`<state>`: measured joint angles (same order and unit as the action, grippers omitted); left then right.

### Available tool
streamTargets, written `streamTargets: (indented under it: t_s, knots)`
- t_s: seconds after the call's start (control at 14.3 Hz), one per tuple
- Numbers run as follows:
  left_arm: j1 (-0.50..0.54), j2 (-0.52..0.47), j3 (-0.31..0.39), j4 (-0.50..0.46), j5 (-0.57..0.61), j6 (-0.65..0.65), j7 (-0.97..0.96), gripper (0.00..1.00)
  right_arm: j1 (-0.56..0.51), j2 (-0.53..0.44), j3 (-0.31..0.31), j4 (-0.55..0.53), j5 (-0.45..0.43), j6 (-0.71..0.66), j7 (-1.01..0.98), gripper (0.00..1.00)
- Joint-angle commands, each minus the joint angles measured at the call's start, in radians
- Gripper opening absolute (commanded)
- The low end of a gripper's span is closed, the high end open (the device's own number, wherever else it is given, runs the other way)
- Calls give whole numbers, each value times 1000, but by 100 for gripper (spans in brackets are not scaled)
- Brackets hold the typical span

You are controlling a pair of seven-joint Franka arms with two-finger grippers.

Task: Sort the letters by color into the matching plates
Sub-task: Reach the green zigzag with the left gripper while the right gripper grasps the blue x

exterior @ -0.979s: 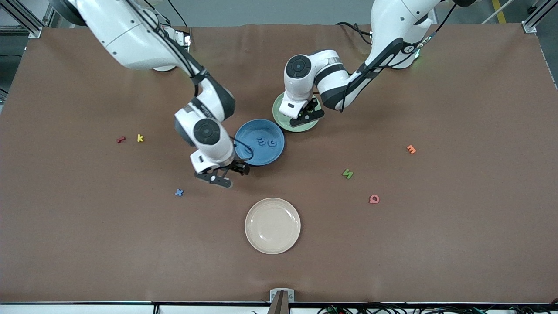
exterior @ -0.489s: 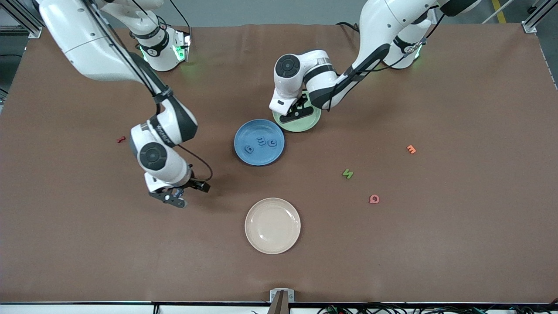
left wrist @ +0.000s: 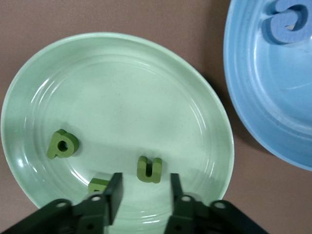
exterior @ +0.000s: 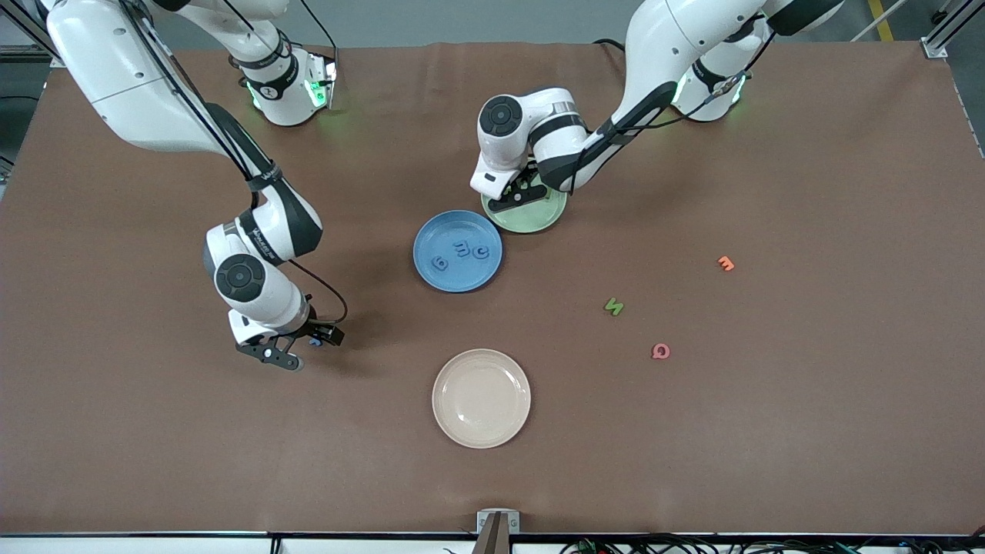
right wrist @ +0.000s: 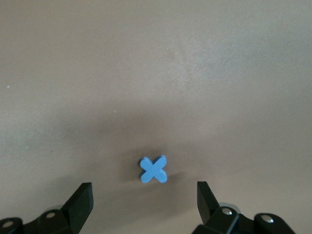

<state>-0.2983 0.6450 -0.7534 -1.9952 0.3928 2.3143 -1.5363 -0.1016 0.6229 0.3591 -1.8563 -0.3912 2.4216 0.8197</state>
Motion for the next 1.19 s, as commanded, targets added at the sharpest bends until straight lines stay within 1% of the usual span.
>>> streamTargets:
  t_s: [0.0,0.21,0.35,0.42,0.63,0.77,0.91,1.12]
  knots:
    - [10,-8,3,13,-11,-12,-1,99,-38,6,21,-29,-25,65,-31,94]
    - [62,-33,3,13,-8,-12,40,99,-49,18,21,-27,-25,65,-73,92]
    - [96,-57,5,7,-5,-13,100,99,-49,26,21,-26,-25,68,-76,88]
    - [117,-74,5,3,-2,-16,129,99,-47,32,21,-21,-26,68,-76,83]
    - [191,-123,3,4,0,-87,252,99,-44,38,21,-18,-26,67,-76,72]
    - [244,-139,3,1,3,-93,303,99,-44,40,21,-17,-26,66,-76,62]
    - [287,-137,3,0,36,-93,335,99,-46,40,21,-15,-26,66,-76,62]
    - [358,-125,3,1,125,-84,346,99,-46,46,21,-11,-26,65,-76,62]
